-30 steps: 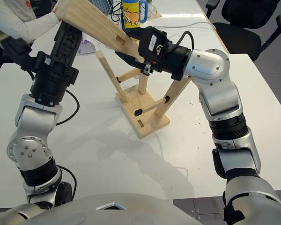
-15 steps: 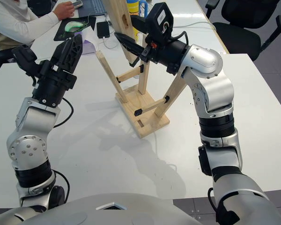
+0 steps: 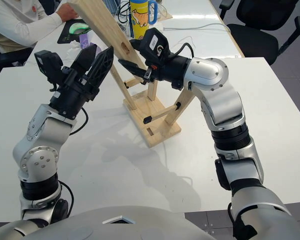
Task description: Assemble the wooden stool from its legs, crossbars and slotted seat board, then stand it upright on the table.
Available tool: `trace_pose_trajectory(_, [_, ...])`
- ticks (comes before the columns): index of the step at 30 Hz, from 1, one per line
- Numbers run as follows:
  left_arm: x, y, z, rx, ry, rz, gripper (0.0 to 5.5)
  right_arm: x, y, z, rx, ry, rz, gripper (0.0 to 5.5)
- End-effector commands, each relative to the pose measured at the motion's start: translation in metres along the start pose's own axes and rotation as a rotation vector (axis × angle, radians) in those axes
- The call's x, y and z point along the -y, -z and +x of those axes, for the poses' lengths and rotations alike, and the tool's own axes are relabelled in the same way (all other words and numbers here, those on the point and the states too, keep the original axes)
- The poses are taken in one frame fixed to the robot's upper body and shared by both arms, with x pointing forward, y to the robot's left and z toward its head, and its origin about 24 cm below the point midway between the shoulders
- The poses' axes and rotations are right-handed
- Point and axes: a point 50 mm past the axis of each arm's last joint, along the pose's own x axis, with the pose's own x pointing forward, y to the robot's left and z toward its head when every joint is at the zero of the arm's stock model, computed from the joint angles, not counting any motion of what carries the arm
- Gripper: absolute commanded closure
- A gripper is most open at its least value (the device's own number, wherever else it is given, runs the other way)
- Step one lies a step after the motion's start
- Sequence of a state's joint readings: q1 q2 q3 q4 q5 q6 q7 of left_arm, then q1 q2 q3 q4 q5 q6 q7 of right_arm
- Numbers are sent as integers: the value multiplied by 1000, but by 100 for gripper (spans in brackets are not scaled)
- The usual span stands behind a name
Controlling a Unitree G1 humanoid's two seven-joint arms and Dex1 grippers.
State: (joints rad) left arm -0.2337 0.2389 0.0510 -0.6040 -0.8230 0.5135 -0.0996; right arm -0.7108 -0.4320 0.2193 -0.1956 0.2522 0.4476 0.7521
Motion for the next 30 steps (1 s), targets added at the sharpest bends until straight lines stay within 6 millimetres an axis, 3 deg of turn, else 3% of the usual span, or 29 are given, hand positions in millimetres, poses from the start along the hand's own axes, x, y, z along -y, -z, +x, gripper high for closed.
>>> trace_pose_trajectory(1, [5,-13,8,72,19,11,259,-17,8,4,-27,-79,24,345])
trace_pose_trajectory(11, [13,-14,11,78,63,-3,410,-21,15,6,-55,-65,18,345])
trace_pose_trajectory(17, [12,-11,11,55,68,-6,412,-22,15,7,-50,-63,13,345])
trace_pose_trajectory(30, [14,-8,10,36,90,-30,232,-19,14,10,-36,-43,10,345])
